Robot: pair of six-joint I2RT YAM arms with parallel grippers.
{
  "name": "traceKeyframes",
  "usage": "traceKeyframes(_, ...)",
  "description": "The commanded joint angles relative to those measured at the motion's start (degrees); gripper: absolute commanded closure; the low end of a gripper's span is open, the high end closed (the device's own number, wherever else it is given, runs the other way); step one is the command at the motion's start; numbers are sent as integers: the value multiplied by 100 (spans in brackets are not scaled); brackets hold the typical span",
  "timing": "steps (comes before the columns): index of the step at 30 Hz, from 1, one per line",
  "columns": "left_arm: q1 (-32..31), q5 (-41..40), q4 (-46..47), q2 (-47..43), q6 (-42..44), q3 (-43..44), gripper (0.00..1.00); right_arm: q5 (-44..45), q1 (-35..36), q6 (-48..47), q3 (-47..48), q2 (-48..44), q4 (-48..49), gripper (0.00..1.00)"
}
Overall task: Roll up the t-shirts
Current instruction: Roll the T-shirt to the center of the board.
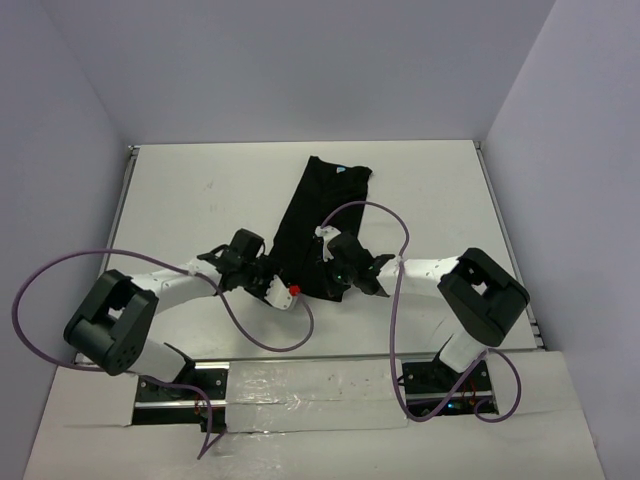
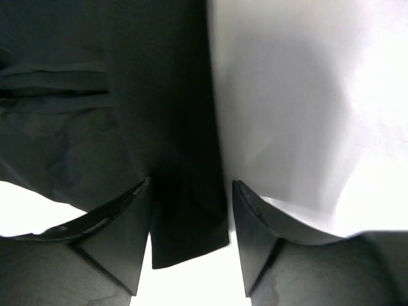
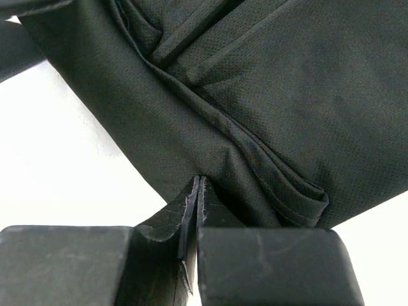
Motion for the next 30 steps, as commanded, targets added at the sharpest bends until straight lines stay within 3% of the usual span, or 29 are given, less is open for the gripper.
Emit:
traceKeyframes(1,-22,-297,436,290,-14,126,42,22,-12,-109,-100,301,-652,98)
traceKeyframes(5,-22,-254,524,370,-67,126,49,21,-12,-117,-100,274,-652,98)
traceKeyframes(9,-22,-262,559,397,-119,109,68,-75,-12,-161,-117,213,-634,98)
traceKeyframes(11,-30,-236,411,432,-242,179,72,-119,-12,-293,-135,55,-582,98)
traceKeyframes(16,57,246,-397,721,-954,951,100,-110,5,-1152,-170,-1277,-441,84)
traceKeyframes(20,215,914,-1144,915,-1103,1592,100,-409,49,-2145,-223,-2089,-589,65)
traceKeyframes(25,426,1748,-2445,1205,-1104,2235,100,-365,304,-3848,-653,-2713,-837,60)
traceKeyframes(30,462,2128,-3176,1451,-1305,2701,100,-322,418,-4801,-1374,-3188,-380,55)
